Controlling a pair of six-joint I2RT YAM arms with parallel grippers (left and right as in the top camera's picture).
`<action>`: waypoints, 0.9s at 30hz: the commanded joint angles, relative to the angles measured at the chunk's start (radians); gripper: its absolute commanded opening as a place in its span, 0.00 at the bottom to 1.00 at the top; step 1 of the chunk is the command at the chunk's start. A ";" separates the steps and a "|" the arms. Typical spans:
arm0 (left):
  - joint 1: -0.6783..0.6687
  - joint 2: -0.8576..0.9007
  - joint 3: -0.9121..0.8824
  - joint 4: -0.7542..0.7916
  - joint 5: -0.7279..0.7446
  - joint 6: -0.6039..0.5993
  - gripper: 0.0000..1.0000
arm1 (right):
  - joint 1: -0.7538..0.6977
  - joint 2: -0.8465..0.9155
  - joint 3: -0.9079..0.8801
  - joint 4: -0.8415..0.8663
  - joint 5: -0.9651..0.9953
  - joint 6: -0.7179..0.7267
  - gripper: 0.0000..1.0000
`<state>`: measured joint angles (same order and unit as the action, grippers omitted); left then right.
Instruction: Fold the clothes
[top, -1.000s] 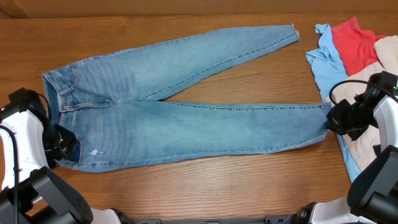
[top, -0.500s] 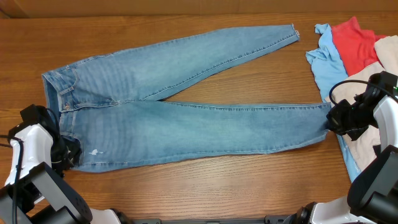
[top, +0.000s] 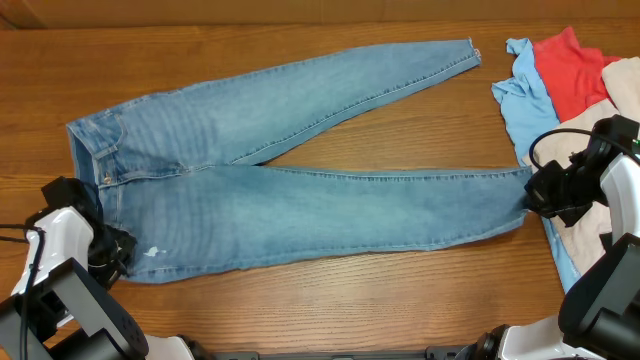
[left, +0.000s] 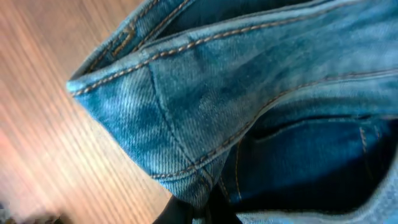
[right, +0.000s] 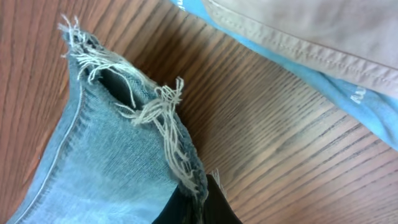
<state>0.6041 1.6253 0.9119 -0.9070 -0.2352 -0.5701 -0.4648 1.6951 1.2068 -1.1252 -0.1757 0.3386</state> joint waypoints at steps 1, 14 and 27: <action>0.005 -0.056 0.140 -0.114 0.013 0.009 0.04 | -0.029 -0.012 0.052 -0.036 -0.021 -0.006 0.04; 0.031 -0.463 0.233 -0.357 -0.047 0.011 0.04 | -0.177 -0.058 0.145 -0.195 -0.089 -0.068 0.04; 0.076 -0.496 0.204 -0.319 -0.034 0.012 0.04 | -0.115 -0.140 0.226 -0.260 -0.053 -0.081 0.04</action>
<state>0.6701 1.0863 1.1236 -1.2663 -0.2211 -0.5697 -0.6239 1.5753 1.3663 -1.3849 -0.2722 0.2657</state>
